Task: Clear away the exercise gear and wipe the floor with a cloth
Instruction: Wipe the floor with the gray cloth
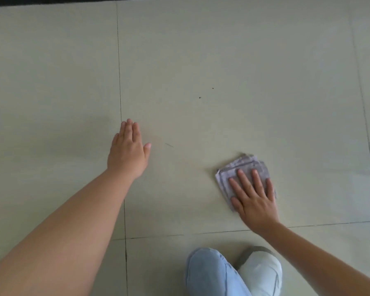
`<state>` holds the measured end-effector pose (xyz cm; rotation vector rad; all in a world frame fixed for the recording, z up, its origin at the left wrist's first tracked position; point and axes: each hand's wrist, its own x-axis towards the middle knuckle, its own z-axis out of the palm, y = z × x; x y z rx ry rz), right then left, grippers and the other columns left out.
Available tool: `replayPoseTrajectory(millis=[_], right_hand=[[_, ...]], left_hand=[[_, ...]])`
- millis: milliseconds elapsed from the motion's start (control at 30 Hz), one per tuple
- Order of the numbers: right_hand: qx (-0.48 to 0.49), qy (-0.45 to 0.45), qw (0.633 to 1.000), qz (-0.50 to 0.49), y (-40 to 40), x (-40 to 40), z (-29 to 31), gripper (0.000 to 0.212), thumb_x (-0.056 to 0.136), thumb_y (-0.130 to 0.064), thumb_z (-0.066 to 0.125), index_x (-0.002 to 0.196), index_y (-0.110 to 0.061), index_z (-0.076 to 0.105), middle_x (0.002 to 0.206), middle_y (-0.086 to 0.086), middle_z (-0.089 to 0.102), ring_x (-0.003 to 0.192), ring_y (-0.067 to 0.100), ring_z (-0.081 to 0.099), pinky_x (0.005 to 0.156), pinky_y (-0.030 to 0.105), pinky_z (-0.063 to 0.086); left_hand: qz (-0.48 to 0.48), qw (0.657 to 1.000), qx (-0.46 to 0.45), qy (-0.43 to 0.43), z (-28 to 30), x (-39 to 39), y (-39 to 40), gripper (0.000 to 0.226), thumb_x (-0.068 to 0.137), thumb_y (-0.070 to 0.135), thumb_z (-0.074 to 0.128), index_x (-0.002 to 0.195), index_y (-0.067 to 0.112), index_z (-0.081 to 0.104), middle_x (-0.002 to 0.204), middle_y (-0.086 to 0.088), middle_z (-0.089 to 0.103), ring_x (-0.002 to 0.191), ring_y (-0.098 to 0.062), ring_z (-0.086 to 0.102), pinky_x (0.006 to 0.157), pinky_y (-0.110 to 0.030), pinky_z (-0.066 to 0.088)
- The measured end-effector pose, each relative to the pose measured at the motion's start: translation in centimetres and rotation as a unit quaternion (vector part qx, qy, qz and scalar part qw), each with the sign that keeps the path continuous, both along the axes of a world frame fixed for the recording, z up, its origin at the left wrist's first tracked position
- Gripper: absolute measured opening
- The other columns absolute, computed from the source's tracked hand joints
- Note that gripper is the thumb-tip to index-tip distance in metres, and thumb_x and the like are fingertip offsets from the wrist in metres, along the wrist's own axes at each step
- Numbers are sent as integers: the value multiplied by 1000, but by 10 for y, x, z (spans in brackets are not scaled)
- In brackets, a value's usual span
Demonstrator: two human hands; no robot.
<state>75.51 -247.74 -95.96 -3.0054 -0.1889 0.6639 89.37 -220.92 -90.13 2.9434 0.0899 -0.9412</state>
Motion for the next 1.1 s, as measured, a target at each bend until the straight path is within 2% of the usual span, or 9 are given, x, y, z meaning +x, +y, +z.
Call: replayPoseTrajectory(millis=[33, 167, 467, 633, 733, 833, 933, 1000, 1100], right_hand=[[-4, -2, 998, -60, -16, 14, 2, 59, 95, -51, -1, 142, -32, 27, 154, 2, 26, 146, 26, 1, 115, 45, 2], [23, 90, 968, -231, -40, 80, 19, 52, 100, -40, 19, 149, -29, 4, 159, -1, -8, 146, 27, -12, 116, 50, -6], [101, 3, 955, -278, -2, 189, 15, 52, 101, -21, 24, 149, -17, 5, 159, -2, -4, 147, 23, -8, 118, 44, -5], [139, -36, 983, -110, 60, 236, 10, 57, 95, -2, 30, 148, -15, 15, 159, -1, 9, 147, 18, 2, 118, 39, 5], [210, -15, 977, 29, 105, 194, 0, 59, 89, 4, 40, 144, -12, 29, 155, 2, 25, 146, 21, 15, 116, 41, 14], [308, -2, 921, 237, 123, 97, 0, 63, 55, 16, 50, 114, 1, 64, 121, 16, 65, 115, 40, 58, 90, 57, 45], [345, 196, 859, 325, 112, 25, 34, 59, 57, 16, 49, 112, 1, 66, 111, 14, 70, 99, 31, 68, 82, 34, 54], [346, 280, 871, 210, 90, 21, 62, 49, 82, 8, 45, 127, -7, 56, 120, 11, 66, 105, 20, 61, 83, 4, 39], [341, 185, 919, -71, 58, 53, 82, 40, 90, 2, 47, 127, -11, 55, 114, 11, 67, 101, 25, 63, 68, 1, 36]], left_hand=[[0, 1000, 8, 3, 4, -4, -7, 62, 102, 28, 29, 149, -2, 2, 159, -15, -3, 148, -25, -1, 119, -35, 6], [15, 999, 32, 7, 26, -10, -23, 62, 102, 29, 28, 149, -2, 2, 159, -16, -2, 148, -26, 0, 119, -36, 8], [15, 998, 61, 7, 30, 11, -3, 60, 103, 30, 23, 149, 1, 0, 159, -12, -3, 148, -23, -2, 120, -34, 7], [9, 996, 73, 41, 22, -4, 26, 60, 102, 29, 25, 150, 0, 2, 159, -13, -2, 148, -23, -2, 121, -35, 8], [32, 995, 78, 43, 16, -7, 45, 59, 102, 27, 27, 149, -1, 5, 159, -14, 1, 148, -24, 0, 120, -36, 9], [45, 996, 66, 40, 9, -10, 57, 59, 102, 25, 31, 149, -3, 9, 158, -17, 4, 148, -26, 2, 120, -37, 10], [33, 998, 49, 36, 2, -8, 64, 60, 102, 26, 30, 148, -3, 8, 158, -17, 3, 148, -26, 1, 120, -37, 9], [21, 999, 36, 30, -1, -5, 64, 60, 102, 26, 31, 148, -4, 8, 158, -18, 4, 148, -27, 2, 120, -37, 9], [14, 1000, 10, 12, -4, 1, 53, 60, 101, 25, 33, 148, -5, 10, 158, -19, 6, 148, -29, 2, 120, -39, 9]])
